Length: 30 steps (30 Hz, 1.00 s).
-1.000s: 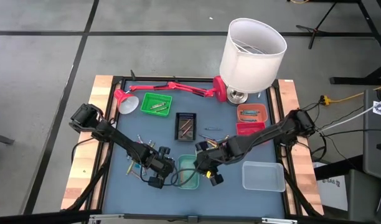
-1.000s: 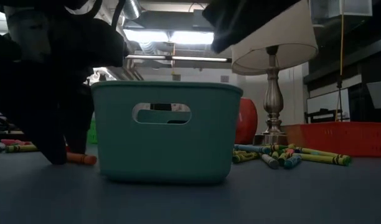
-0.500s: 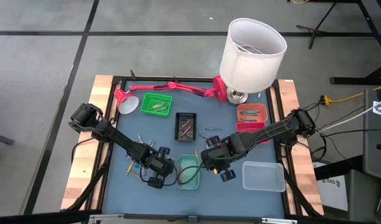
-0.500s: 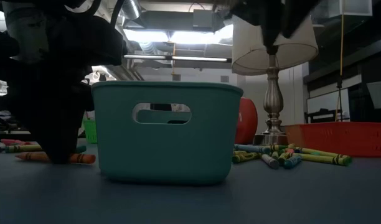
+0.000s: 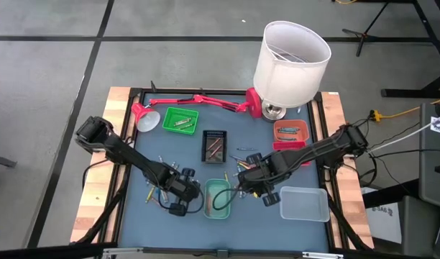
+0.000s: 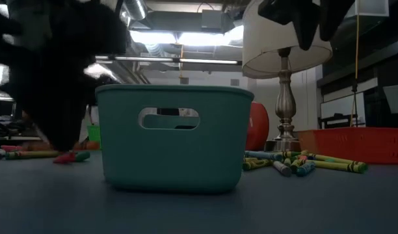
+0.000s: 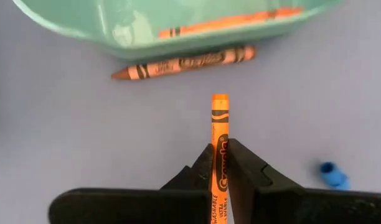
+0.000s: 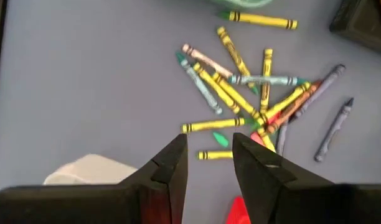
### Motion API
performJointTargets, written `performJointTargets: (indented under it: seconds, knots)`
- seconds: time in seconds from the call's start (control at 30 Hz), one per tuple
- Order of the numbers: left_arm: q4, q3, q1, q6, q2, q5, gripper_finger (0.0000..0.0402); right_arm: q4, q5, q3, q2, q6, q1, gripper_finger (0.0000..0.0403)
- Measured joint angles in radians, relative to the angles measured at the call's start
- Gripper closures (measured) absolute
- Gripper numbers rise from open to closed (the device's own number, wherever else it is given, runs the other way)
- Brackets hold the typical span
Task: Sort crayons
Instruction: Put the orange crayon into the light green bin
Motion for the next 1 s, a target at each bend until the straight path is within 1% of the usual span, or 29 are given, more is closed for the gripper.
performJointTargets:
  seconds: [0.2, 0.33, 0.43, 0.5, 0.63, 0.83, 0.97, 1.0]
  knots:
    - [-0.003, 0.001, -0.001, -0.019, -0.067, 0.010, 0.0390, -0.004, 0.026, -0.058, -0.060, 0.005, 0.000, 0.0278]
    - [0.014, 0.002, 0.000, -0.026, -0.101, 0.017, 0.0390, 0.014, 0.064, -0.132, -0.116, 0.056, 0.000, 0.0278]
    - [0.066, 0.003, 0.002, -0.022, -0.116, 0.005, 0.0390, 0.028, 0.098, -0.185, -0.149, 0.089, -0.001, 0.0278]
    - [0.135, 0.003, 0.003, -0.022, -0.116, -0.017, 0.0390, 0.058, 0.115, -0.221, -0.166, 0.111, -0.001, 0.0278]
    - [0.297, 0.003, 0.006, -0.022, -0.116, -0.098, 0.0390, 0.098, 0.140, -0.281, -0.170, 0.168, -0.002, 0.0278]
    - [0.532, 0.004, 0.008, -0.027, -0.107, -0.222, 0.0390, 0.151, 0.141, -0.385, -0.169, 0.261, -0.002, 0.0278]
    - [0.646, 0.005, 0.008, -0.036, -0.073, -0.253, 0.0390, 0.172, 0.140, -0.448, -0.171, 0.288, -0.001, 0.0278]
    - [0.647, 0.005, 0.007, -0.044, -0.066, -0.256, 0.0390, 0.176, 0.140, -0.461, -0.170, 0.289, -0.002, 0.0278]
